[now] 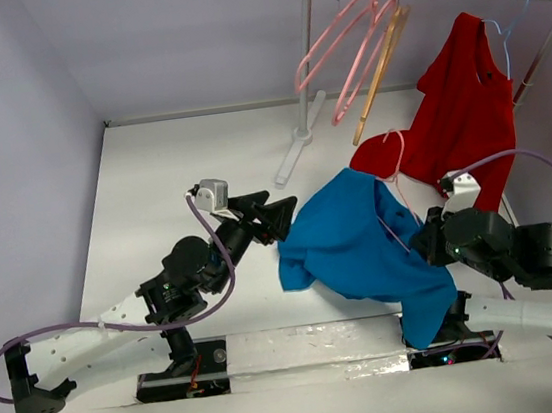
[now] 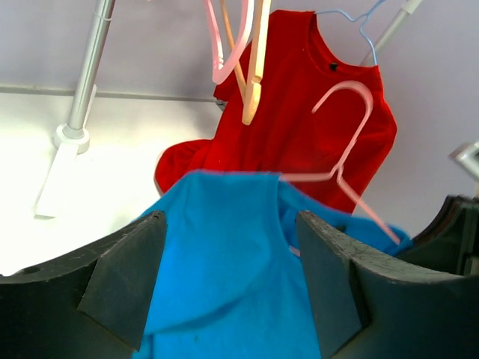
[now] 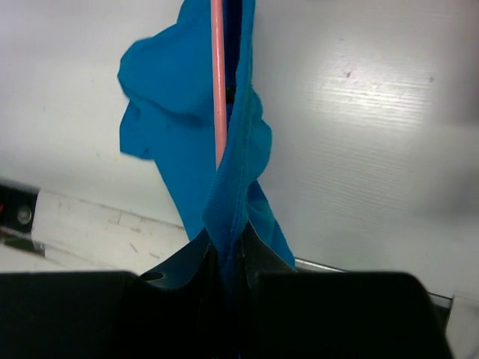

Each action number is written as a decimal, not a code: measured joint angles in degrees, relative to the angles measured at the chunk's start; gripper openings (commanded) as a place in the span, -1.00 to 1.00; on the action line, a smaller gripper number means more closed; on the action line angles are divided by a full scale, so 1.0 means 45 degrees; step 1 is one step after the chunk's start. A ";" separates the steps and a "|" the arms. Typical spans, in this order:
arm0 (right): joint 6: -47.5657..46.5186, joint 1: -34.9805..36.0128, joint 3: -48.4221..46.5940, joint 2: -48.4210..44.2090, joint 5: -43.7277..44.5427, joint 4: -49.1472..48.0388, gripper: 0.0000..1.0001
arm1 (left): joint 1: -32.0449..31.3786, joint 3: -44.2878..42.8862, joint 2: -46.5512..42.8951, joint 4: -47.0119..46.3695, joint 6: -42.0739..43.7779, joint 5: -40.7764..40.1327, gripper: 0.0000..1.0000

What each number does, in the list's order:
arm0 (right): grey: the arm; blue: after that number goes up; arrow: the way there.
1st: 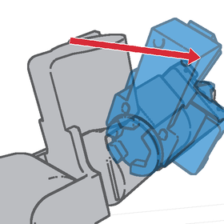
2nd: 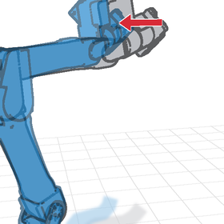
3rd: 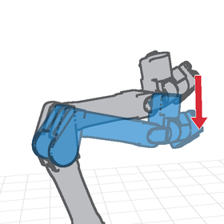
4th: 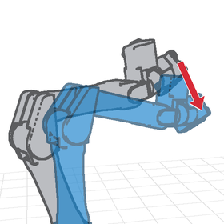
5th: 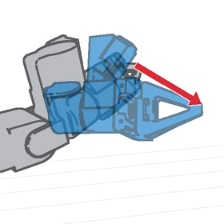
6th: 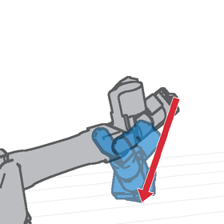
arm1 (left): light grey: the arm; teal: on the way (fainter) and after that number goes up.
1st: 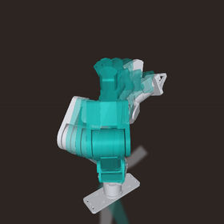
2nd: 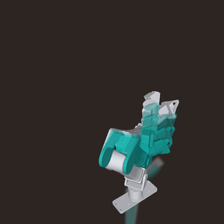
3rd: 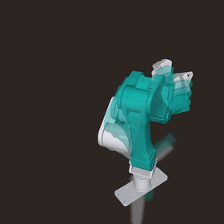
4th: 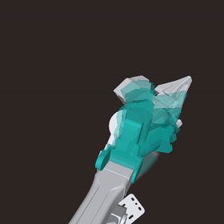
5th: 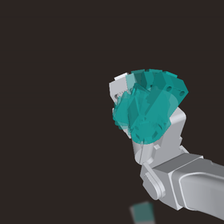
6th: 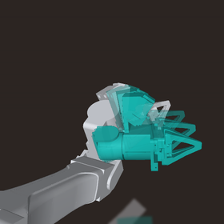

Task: Place the t-shirt on the hanger
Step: Place the hanger at the clothesline.

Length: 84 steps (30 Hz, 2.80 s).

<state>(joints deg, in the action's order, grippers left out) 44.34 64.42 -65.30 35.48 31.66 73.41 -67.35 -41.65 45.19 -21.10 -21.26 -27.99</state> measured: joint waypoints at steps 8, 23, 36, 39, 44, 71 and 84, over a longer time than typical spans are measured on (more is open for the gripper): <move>0.1574 0.0000 -0.0884 0.1904 0.3755 0.0767 -1.00 | 0.0019 0.0690 -0.0359 0.0291 0.0291 -0.0049 0.46; -0.4439 -0.0408 -0.3512 0.2472 0.7553 -0.2837 -1.00 | 0.0262 0.1685 -0.0806 -0.0316 0.0729 -0.0126 0.72; -0.9704 -0.0724 -0.5333 0.3181 0.8432 -0.6528 -1.00 | 0.0413 0.1855 -0.1088 -0.0685 0.0709 0.0189 0.82; -0.9311 -0.1418 -0.5421 0.3473 0.8087 -0.5940 -1.00 | 0.0413 0.1928 -0.1268 -0.0782 0.0699 0.0248 0.82; -0.8995 -0.6023 -0.4760 0.3852 0.5697 -0.5503 -1.00 | 0.0413 0.2079 -0.1336 -0.0767 0.0665 0.0369 0.83; -1.0632 -1.0613 -0.5299 0.5775 0.0918 -0.8820 -1.00 | 0.0500 0.2516 -0.1991 -0.0767 0.0714 0.0185 0.98; -1.0127 -1.2886 -0.5552 0.7635 -0.1399 -0.8981 -1.00 | 0.0500 0.2681 -0.2225 -0.0719 0.0724 -0.0058 0.98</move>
<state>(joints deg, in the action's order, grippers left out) -1.23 6.44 -90.28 69.84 25.36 32.99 -65.10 -29.58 35.18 -24.34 -18.00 -28.25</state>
